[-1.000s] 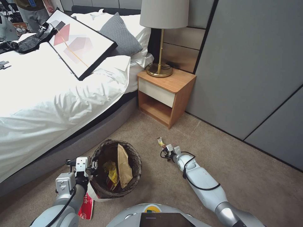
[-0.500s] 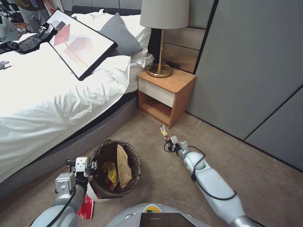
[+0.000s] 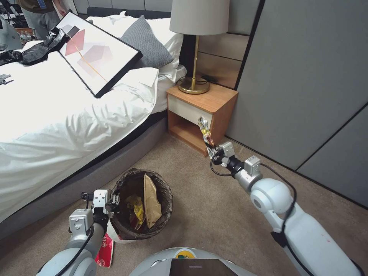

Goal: Pick up the trash bin, then pick up the garbage from the floor and place it into the trash bin.

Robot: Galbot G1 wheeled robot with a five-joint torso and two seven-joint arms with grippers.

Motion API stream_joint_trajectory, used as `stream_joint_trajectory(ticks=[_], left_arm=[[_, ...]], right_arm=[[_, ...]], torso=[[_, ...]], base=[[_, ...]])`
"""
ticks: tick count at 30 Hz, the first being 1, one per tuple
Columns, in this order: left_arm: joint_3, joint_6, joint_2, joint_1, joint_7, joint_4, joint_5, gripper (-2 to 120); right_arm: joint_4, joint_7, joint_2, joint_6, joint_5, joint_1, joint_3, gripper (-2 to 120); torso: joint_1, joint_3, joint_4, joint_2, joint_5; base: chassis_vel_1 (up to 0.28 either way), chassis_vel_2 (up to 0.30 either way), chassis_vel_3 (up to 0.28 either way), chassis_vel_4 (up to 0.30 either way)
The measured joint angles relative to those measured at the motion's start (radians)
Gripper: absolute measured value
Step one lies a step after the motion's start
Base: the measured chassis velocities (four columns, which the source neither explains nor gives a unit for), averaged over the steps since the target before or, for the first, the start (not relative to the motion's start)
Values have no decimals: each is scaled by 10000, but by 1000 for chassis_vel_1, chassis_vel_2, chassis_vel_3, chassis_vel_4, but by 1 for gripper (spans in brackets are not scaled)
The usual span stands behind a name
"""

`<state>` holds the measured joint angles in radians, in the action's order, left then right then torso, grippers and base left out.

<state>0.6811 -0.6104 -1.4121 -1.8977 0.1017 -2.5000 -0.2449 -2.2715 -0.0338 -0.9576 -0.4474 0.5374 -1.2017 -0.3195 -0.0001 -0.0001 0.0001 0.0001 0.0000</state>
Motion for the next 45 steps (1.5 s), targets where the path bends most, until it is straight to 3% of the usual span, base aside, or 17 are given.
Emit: stream_joint_trajectory(ticks=[7, 12, 22, 28, 33, 45], left_arm=[[-48, -3, 48, -46, -7, 0, -9, 7], [-41, -15, 29, -20, -16, 0, -30, 7], [-133, -22, -37, -12, -149, 0, 126, 7], [-103, -26, 41, -12, -174, 0, 158, 7], [-107, -29, 62, -8, -184, 0, 192, 7], [-70, -31, 43, 21, -188, 0, 192, 7]], right_arm=[[-1631, 431, 327, -763, 1722, 205, 338, 0], [-2068, 207, 451, -922, 1995, 342, 896, 0], [-1744, -763, 729, -732, 1354, 1193, 2523, 0], [-1766, -1083, 1348, -719, 1384, 1807, 3693, 0], [-1662, -1122, 1800, -716, 1366, 2515, 5020, 0], [-1057, -654, 1649, -844, 1216, 2297, 6079, 0]], torso=[[0, 1, -2, 0, 0], [0, 0, -2, 0, 0], [0, 1, 0, 0, 0], [0, 1, -3, 0, 0], [0, 1, 0, 0, -1], [0, 1, -2, -1, -1]], base=[[0, 0, 0, 0], [0, 0, 0, 0], [0, 0, 0, 0], [0, 0, 0, 0], [0, 0, 0, 0], [0, 0, 0, 0]])
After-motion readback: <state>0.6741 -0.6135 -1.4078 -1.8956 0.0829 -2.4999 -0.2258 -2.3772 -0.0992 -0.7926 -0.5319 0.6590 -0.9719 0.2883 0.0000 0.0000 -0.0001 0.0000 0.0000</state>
